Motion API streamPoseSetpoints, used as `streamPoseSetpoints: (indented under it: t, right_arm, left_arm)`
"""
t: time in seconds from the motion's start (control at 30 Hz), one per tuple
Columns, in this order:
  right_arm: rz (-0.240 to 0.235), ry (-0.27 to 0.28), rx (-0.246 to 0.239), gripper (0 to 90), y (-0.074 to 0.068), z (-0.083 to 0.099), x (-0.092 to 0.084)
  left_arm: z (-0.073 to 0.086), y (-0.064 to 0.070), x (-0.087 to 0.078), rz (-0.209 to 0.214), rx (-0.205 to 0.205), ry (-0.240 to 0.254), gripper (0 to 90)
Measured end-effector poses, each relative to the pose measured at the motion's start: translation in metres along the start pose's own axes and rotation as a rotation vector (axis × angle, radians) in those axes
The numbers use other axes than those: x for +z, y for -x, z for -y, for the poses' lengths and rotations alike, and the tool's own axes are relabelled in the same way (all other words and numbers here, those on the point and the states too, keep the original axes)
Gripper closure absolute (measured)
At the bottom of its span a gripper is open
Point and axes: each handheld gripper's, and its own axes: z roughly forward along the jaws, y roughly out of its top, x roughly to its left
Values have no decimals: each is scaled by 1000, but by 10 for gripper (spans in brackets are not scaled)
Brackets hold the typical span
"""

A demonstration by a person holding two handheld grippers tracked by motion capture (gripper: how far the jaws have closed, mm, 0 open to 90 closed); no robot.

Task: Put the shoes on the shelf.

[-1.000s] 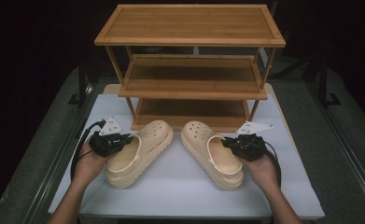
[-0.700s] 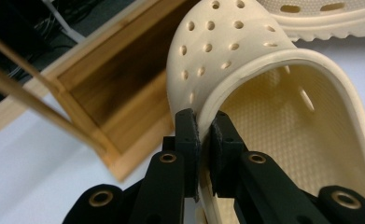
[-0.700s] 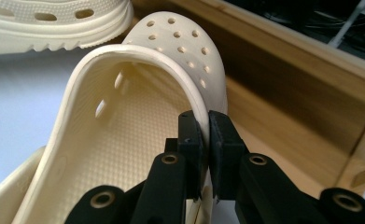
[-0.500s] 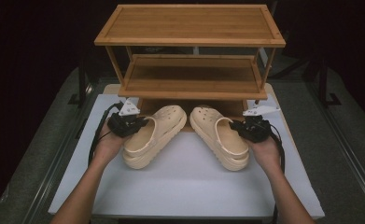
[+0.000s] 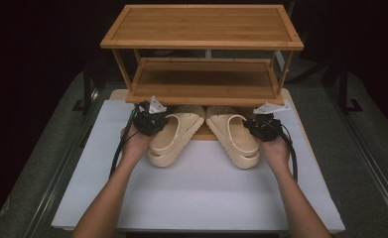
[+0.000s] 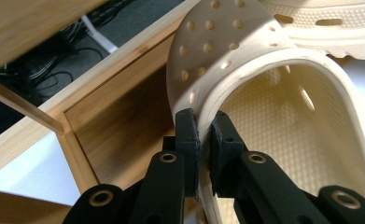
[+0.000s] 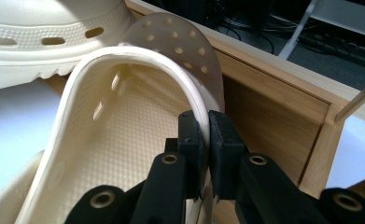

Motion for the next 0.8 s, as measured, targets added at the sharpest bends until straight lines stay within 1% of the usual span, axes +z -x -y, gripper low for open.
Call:
streamPoseSetpoints:
  t: [0.07,0.1,0.2,0.27,0.3,0.4,0.6,0.7,0.8]
  right_arm:
    - [7,-2,6,840,1,0,4]
    - [11,-2,8,840,1,-1,7]
    - [27,-3,10,840,1,-1,12]
    - [38,-1,8,840,0,-2,16]
    - [42,-1,12,840,-1,-2,17]
    - [54,0,10,839,-2,-2,22]
    - [69,3,18,836,-4,-2,26]
    - [69,3,18,831,-4,-1,28]
    - [68,5,17,822,-6,-2,29]
  left_arm:
    - [-2,1,6,-17,-10,-7,837]
    - [-2,1,8,-25,-9,-11,837]
    - [-4,1,15,-40,-29,-10,836]
    - [-5,3,18,-55,-33,-14,837]
    - [-6,4,19,-65,-29,-26,837]
    - [-8,7,24,-86,-20,-37,835]
    - [-11,11,29,-99,-14,-55,834]
    - [-12,13,32,-102,-14,-55,831]
    - [-13,16,34,-99,-4,-53,821]
